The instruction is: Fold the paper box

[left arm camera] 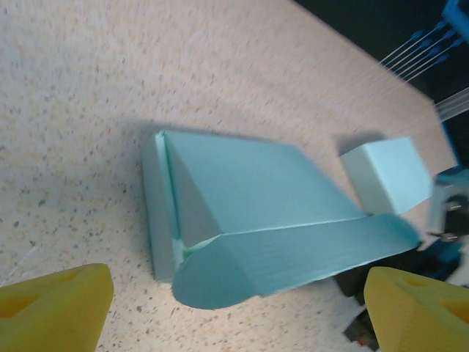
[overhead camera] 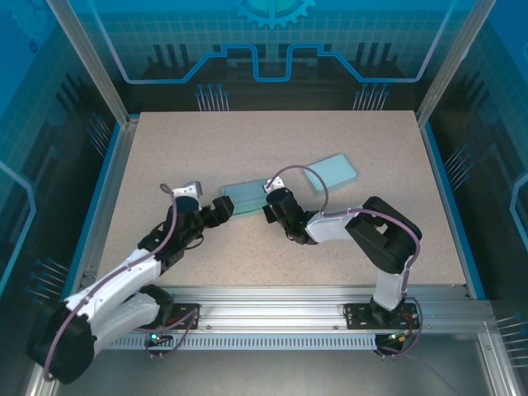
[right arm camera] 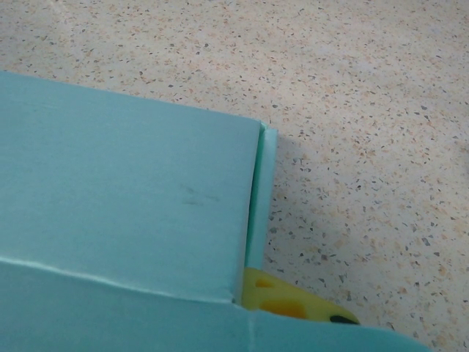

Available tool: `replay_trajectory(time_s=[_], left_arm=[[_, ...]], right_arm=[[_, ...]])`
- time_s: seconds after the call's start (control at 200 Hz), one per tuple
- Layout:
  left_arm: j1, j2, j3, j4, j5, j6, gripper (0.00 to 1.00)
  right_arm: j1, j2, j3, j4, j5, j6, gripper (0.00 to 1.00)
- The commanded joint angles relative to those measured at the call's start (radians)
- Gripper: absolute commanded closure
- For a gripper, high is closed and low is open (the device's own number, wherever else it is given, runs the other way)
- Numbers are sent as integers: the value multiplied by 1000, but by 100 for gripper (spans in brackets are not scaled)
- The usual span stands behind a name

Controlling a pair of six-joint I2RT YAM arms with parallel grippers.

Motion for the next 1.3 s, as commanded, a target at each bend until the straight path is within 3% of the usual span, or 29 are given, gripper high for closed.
replay_trajectory(time_s=[0.0,0.09,0.21,0.365,0.615,0.845,1.106,1.151,1.296], left_arm=[[-4,-52,48,-87,-78,29,8],[4,-19,118,-129,-104,95,12],[6,100,206,-81,-11,151,20],[7,328,306,25,169,176,45],[15,600,400,90,263,138,75],[17,710,328,243,290,53,83],[17,821,254,435,299,2,86],[17,833,248,452,301,-3,86],[17,857,228,504,297,-5,87]], right_arm=[[20,37,-1,-63,-6,2,100],[23,37,2,-65,-7,-3,100],[30,32,3,-70,-3,-11,99],[40,29,10,-90,1,-17,98],[55,19,45,-145,17,-32,93],[67,-11,53,-195,15,-38,70],[82,-146,8,-268,8,-32,30],[84,-180,-19,-285,8,-27,19],[87,-315,-60,-341,-34,-12,4]])
